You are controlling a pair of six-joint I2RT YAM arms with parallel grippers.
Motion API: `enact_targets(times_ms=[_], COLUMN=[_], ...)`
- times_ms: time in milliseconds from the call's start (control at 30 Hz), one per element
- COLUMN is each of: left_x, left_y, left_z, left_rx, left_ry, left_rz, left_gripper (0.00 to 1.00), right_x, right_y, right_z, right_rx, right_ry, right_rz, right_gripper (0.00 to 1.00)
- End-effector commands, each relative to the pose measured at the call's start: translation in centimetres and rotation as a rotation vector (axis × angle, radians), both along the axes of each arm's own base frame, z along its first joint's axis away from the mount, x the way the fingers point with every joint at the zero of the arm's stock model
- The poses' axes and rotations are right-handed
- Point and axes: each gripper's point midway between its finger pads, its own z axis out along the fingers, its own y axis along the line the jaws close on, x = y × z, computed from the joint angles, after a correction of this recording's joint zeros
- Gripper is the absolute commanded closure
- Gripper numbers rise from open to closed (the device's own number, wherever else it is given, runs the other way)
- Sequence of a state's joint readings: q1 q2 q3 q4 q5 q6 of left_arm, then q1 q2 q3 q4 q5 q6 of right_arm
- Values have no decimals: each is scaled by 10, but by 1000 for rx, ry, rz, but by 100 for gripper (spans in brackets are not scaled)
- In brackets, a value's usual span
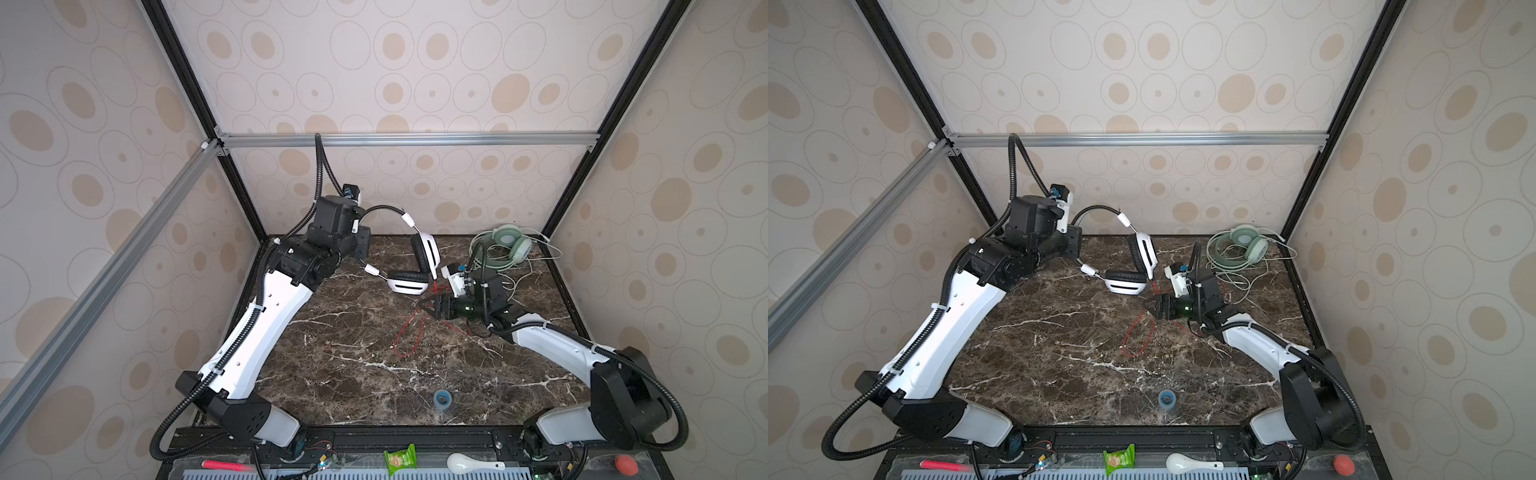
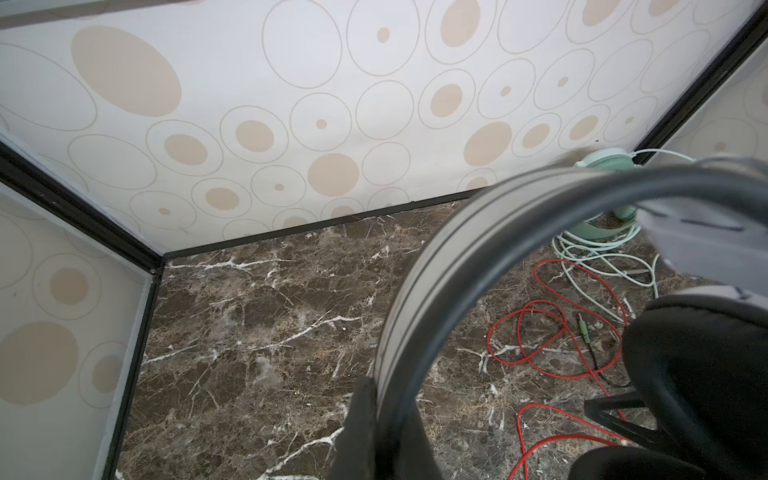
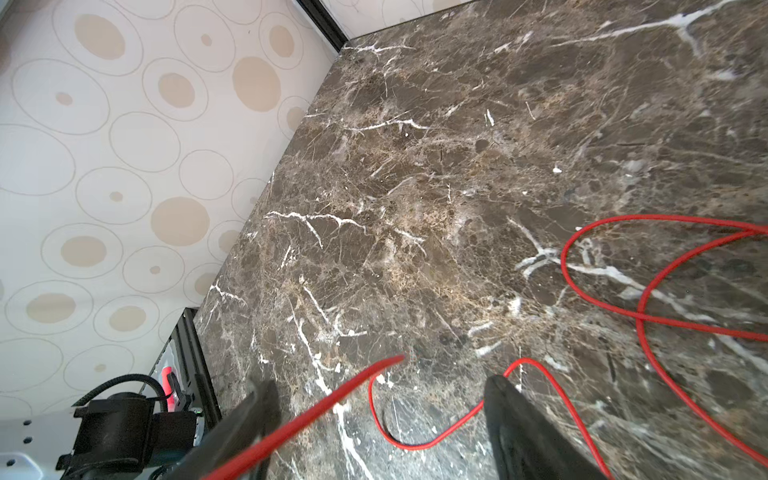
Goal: Wrap the headphones
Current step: 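Hold the headphones up with the left gripper while the right gripper grasps the red cable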
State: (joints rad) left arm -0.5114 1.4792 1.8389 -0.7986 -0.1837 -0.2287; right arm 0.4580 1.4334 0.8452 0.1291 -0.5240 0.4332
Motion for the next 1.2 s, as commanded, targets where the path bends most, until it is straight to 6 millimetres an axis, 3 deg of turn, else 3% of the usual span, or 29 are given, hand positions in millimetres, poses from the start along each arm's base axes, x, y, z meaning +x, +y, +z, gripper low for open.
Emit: enact_targets(times_ms=[0, 467, 633, 867, 1000, 1167], left_x=[-11, -9, -8, -6, -4, 1], left_y=[-1, 8, 15, 26, 33, 45], left_z=[51, 57, 61, 60, 58, 51], left_rx=[-160, -282, -311, -377, -400, -410], left_ry=[-98, -53, -48, -34, -31, -24], left_rz=[-23, -22, -7, 15, 31, 61], left_gripper=[100, 100, 100, 100, 100, 100], right_x=[5, 17, 22, 30, 29, 23], right_y=[14, 50, 54, 62, 62, 55], right_z=[14, -11, -31, -40, -43, -52], right_rx=[75, 157, 196, 210, 199, 171], right_ry=[-36, -3, 32, 50, 54, 74], right_rz=[19, 41, 14, 14, 17, 2], right_gripper=[20, 19, 23, 29, 40, 70])
